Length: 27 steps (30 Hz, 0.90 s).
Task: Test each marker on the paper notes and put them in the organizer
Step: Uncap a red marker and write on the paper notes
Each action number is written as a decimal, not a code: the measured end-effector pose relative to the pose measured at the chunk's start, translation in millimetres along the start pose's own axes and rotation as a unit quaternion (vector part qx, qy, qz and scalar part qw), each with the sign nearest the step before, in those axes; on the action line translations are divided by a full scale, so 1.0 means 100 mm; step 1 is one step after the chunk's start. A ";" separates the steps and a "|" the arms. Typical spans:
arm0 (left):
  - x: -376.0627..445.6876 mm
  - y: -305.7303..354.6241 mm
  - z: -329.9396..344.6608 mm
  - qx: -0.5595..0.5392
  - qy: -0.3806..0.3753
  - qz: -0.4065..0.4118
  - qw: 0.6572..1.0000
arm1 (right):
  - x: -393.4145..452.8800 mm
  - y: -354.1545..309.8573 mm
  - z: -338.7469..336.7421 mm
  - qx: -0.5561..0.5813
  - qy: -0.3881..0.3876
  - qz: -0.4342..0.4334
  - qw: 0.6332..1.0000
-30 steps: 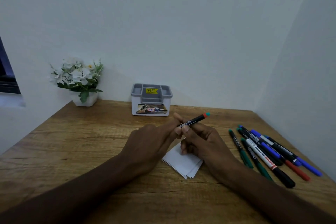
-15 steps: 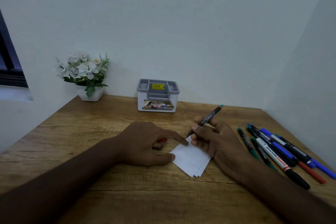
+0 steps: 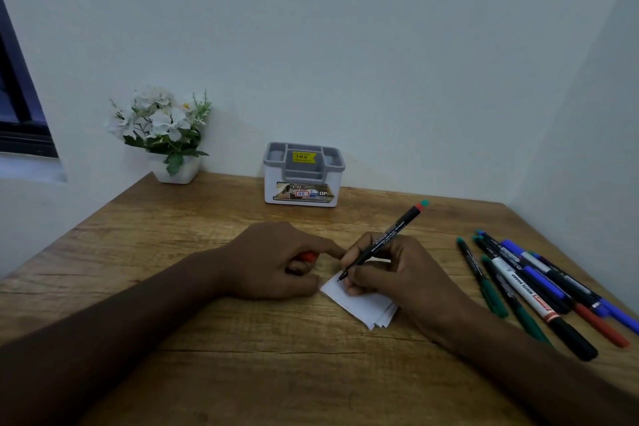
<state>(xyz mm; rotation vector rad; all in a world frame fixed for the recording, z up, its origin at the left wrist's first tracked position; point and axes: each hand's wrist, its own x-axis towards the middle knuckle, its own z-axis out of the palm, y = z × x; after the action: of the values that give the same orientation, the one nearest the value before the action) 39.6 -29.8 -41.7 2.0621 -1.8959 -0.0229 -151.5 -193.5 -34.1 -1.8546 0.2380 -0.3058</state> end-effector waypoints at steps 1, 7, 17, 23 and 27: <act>0.00 -0.01 -0.01 -0.003 -0.002 0.001 1.000 | -0.01 -0.02 0.02 -0.028 0.003 -0.006 1.000; 0.02 -0.01 0.01 0.002 -0.002 0.011 1.000 | -0.04 -0.03 0.04 -0.065 0.000 -0.034 0.997; 0.00 -0.03 -0.02 -0.013 0.000 0.022 1.000 | -0.06 -0.03 0.01 -0.164 0.035 -0.084 0.982; 0.01 -0.03 -0.02 -0.013 0.009 0.033 0.999 | -0.06 0.00 0.02 -0.163 0.032 -0.094 0.982; -0.01 0.01 0.03 -0.015 0.009 0.039 0.999 | -0.11 0.05 0.01 -0.097 0.043 -0.075 0.992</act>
<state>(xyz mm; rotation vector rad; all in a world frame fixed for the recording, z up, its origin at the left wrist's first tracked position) 38.3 -29.7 -44.5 1.9622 -1.9514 -0.0145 -161.6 -191.2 -40.2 -2.0593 0.1924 -0.4806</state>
